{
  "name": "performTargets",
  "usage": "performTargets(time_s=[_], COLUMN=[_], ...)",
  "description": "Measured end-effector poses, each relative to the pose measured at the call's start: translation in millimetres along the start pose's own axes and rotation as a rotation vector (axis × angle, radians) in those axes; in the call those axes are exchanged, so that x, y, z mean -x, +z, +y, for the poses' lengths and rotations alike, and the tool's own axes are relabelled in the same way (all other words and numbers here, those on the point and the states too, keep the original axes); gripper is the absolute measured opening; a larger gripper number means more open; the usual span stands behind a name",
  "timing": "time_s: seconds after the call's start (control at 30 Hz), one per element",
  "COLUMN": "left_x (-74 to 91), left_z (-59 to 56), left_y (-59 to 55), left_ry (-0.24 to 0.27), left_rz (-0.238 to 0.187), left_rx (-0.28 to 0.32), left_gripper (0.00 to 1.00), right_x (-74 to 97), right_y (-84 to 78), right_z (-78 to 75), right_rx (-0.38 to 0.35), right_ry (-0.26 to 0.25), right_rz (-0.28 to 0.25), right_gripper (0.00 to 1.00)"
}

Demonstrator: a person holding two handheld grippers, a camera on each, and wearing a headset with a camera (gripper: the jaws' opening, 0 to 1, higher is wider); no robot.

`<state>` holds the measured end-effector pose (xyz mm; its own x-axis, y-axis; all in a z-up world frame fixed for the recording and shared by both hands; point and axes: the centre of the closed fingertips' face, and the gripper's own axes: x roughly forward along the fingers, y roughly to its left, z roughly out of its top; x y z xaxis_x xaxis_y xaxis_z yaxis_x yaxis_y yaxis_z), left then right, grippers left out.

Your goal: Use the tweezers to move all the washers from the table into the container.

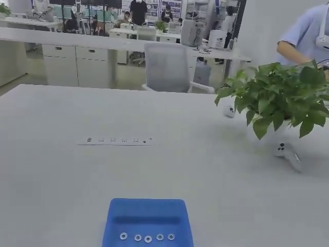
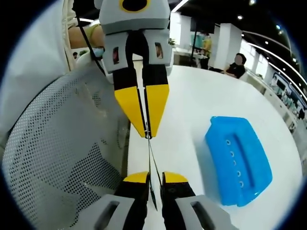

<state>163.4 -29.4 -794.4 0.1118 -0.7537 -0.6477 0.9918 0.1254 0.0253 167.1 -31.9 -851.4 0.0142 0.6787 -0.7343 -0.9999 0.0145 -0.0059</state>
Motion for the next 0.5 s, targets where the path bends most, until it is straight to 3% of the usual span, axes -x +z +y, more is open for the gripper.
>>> performTargets(time_s=[0.1, 0.2, 0.3, 0.4, 0.5], left_x=[-2.0, -1.6, -1.9, -3.4, -5.4], left_z=[0.7, 1.6, 3.3, 3.9, 4.9], left_y=[-6.3, -12.2, -21.2, -29.4, -37.3], left_ry=[-0.008, -0.012, -0.017, -0.022, -0.029], left_rz=[0.029, 0.047, 0.075, 0.102, 0.13], left_rx=[-0.001, 0.003, 0.01, 0.012, 0.017], left_gripper=[0.0, 0.0, 0.0, 0.0, 0.0], right_x=[0.0, 4.5, 16.2, 29.6, 48.5], right_y=[-1.5, 4.8, 11.6, 10.8, 11.8], right_z=[-1.8, -8.6, -8.6, -11.7, -20.6], right_rx=[-0.041, -0.091, -0.178, -0.199, -0.228], right_ry=[-0.019, -0.081, -0.102, -0.147, -0.236], right_rz=[-0.028, -0.114, -0.208, -0.237, -0.281], right_gripper=[0.08, 0.19, 0.3, 0.37, 0.46])
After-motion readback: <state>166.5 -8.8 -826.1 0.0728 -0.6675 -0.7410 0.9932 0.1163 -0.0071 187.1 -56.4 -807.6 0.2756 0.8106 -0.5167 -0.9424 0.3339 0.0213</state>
